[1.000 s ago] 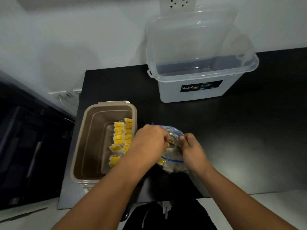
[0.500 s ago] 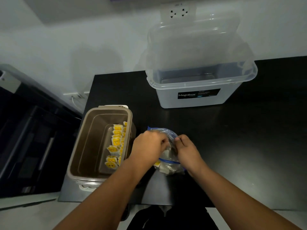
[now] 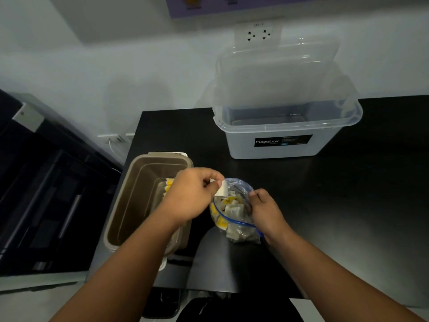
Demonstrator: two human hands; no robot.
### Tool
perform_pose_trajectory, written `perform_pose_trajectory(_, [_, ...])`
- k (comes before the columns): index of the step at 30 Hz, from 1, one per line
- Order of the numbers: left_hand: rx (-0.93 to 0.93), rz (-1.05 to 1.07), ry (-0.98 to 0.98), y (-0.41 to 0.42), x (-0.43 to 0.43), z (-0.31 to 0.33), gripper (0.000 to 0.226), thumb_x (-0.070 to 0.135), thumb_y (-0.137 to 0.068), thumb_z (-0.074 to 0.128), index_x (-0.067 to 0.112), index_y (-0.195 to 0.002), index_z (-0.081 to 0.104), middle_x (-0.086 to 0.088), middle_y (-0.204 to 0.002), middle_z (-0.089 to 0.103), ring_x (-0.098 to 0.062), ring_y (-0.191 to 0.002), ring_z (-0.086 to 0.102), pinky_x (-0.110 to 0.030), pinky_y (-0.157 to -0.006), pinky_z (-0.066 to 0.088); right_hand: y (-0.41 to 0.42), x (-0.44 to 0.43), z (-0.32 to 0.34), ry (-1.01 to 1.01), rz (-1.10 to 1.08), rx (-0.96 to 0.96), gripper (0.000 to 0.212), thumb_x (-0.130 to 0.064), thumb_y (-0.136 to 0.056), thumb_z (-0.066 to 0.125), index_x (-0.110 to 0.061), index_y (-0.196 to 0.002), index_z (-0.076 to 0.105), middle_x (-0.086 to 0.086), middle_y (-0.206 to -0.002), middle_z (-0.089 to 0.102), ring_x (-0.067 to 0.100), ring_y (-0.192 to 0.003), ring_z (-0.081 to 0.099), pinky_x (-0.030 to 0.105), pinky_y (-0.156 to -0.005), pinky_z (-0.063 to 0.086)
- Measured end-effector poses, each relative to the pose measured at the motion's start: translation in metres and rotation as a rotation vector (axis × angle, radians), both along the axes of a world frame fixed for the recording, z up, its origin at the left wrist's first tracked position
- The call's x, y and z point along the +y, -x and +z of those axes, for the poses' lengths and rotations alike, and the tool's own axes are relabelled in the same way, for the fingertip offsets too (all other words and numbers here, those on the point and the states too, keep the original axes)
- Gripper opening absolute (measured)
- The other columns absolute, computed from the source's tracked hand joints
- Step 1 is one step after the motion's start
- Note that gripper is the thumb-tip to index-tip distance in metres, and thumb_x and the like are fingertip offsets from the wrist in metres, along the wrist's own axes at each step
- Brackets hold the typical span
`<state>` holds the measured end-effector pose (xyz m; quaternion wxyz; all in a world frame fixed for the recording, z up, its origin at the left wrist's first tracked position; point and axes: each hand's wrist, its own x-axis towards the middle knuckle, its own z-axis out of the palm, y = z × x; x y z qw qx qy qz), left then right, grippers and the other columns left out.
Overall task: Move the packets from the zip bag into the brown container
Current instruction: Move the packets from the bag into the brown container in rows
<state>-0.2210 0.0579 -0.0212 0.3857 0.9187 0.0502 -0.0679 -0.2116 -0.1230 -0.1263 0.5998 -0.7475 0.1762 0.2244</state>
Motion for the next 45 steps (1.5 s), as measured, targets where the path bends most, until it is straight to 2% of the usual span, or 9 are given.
perform_pose_trajectory(6, [0.073,-0.075,-0.04,0.01,0.042,0.033,0.047,0.027,-0.074,0.088,0.033,-0.118,0.071,0.004,-0.069,0.066,0.0,-0.059,0.057,-0.014,-0.061,0.047,0.003,0.004,0.005,-0.006,-0.027,0.043,0.023,-0.035,-0.109,0.046,-0.02,-0.1,0.061,0.01,-0.105,0.069,0.027,-0.1,0.068,0.051,-0.093,0.059])
perform_pose_trajectory(11, [-0.029,-0.053,-0.223,0.02,0.076,0.047,0.016,0.038,-0.081,0.081,0.031,-0.095,0.079,0.012,-0.08,0.073,-0.002,-0.076,0.067,-0.025,-0.078,0.055,0.008,0.009,0.007,-0.015,-0.057,0.027,0.024,-0.033,-0.11,0.045,-0.017,-0.1,0.06,0.011,-0.101,0.067,0.028,-0.096,0.068,0.051,-0.09,0.059])
perform_pose_trajectory(13, [-0.059,-0.134,-0.372,0.023,0.092,0.049,0.015,0.045,-0.086,0.074,0.031,-0.087,0.079,0.012,-0.076,0.073,-0.002,-0.074,0.066,-0.03,-0.076,0.055,0.01,0.011,0.006,-0.002,-0.069,0.022,0.024,-0.034,-0.109,0.045,-0.018,-0.1,0.06,0.013,-0.103,0.068,0.029,-0.093,0.068,0.055,-0.092,0.059])
perform_pose_trajectory(21, [0.241,-0.547,-0.623,0.032,0.134,0.032,0.019,0.04,-0.094,0.067,0.027,-0.098,0.08,0.009,-0.091,0.069,-0.006,-0.085,0.063,-0.032,-0.084,0.051,0.021,0.024,0.006,0.004,-0.135,-0.004,0.022,-0.029,-0.109,0.047,-0.014,-0.105,0.063,0.021,-0.111,0.069,0.035,-0.103,0.068,0.055,-0.097,0.055])
perform_pose_trajectory(26, [0.413,-0.666,-0.67,0.033,0.133,0.006,0.014,0.034,-0.087,0.073,0.023,-0.095,0.076,0.008,-0.081,0.069,-0.011,-0.082,0.064,-0.032,-0.076,0.052,0.025,0.029,-0.001,-0.029,-0.182,-0.014,0.025,-0.027,-0.111,0.046,-0.008,-0.105,0.061,0.015,-0.096,0.064,0.027,-0.088,0.061,0.046,-0.083,0.054])
perform_pose_trajectory(30, [0.49,-0.725,-0.728,0.032,0.13,-0.015,0.006,0.026,-0.083,0.075,0.021,-0.085,0.072,0.006,-0.072,0.057,-0.016,-0.074,0.059,-0.027,-0.065,0.044,0.03,0.031,-0.006,-0.006,-0.211,0.001,0.025,-0.028,-0.109,0.048,-0.008,-0.106,0.063,0.02,-0.106,0.069,0.037,-0.098,0.069,0.05,-0.087,0.057])
perform_pose_trajectory(37, [0.34,-0.772,-0.868,0.034,0.127,-0.042,0.008,0.022,-0.085,0.065,0.021,-0.077,0.064,0.003,-0.067,0.048,-0.022,-0.068,0.055,-0.031,-0.061,0.044,0.038,0.036,-0.01,-0.055,-0.285,0.015,0.022,-0.027,-0.109,0.049,-0.012,-0.106,0.064,0.019,-0.111,0.071,0.037,-0.106,0.071,0.051,-0.089,0.059])
perform_pose_trajectory(42, [0.322,-0.697,-0.926,0.034,0.126,-0.05,0.006,0.026,-0.089,0.065,0.02,-0.089,0.067,-0.005,-0.095,0.068,-0.027,-0.086,0.069,-0.033,-0.069,0.052,0.04,0.039,-0.015,-0.053,-0.283,-0.014,0.024,-0.027,-0.11,0.049,-0.008,-0.104,0.063,0.029,-0.113,0.068,0.034,-0.096,0.068,0.054,-0.092,0.057])
perform_pose_trajectory(45, [0.339,-0.68,-0.931,0.033,0.126,-0.056,0.007,0.026,-0.089,0.065,0.019,-0.086,0.065,-0.005,-0.095,0.069,-0.025,-0.083,0.069,-0.035,-0.07,0.057,0.04,0.041,-0.014,-0.03,-0.263,-0.024,0.025,-0.031,-0.109,0.049,-0.014,-0.102,0.065,0.025,-0.111,0.069,0.039,-0.103,0.07,0.059,-0.096,0.055])
